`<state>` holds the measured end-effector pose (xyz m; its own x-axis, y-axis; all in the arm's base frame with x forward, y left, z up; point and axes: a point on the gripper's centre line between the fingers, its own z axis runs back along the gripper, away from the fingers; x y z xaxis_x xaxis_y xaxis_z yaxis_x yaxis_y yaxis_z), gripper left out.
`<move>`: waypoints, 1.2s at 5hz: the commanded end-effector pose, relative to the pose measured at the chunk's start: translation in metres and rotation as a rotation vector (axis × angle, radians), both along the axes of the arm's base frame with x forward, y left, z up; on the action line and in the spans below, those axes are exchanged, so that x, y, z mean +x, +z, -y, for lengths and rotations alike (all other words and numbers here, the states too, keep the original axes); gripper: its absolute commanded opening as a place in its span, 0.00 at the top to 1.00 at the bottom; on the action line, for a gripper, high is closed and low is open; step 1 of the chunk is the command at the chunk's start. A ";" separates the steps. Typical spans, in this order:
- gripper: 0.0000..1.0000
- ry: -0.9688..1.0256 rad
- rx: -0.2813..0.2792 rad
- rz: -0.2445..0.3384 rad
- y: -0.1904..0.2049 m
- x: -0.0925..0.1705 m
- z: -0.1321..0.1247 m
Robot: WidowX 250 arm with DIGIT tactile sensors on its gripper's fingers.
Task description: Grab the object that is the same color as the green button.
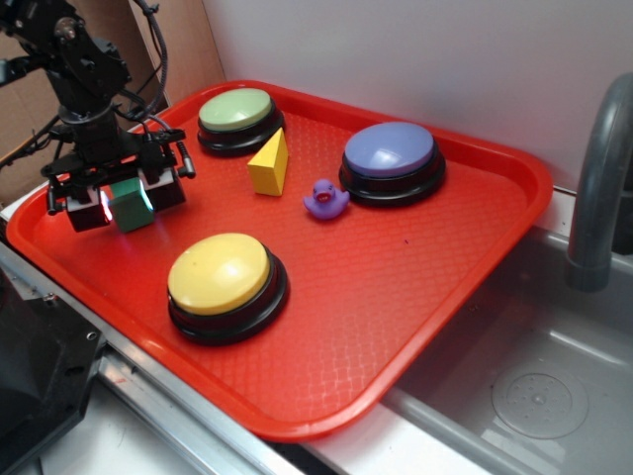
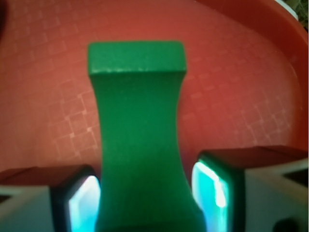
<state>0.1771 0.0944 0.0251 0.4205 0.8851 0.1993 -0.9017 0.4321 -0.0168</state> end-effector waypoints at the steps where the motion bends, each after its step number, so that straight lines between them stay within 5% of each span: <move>1: 1.00 -0.215 -0.003 0.058 0.067 -0.012 0.002; 4: 1.00 -0.733 -0.072 -0.021 0.116 0.002 0.047; 6: 1.00 -0.910 -0.085 -0.002 0.123 0.014 0.072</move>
<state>0.1892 0.0140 0.1363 0.9681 0.2295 0.1006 -0.2223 0.9719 -0.0777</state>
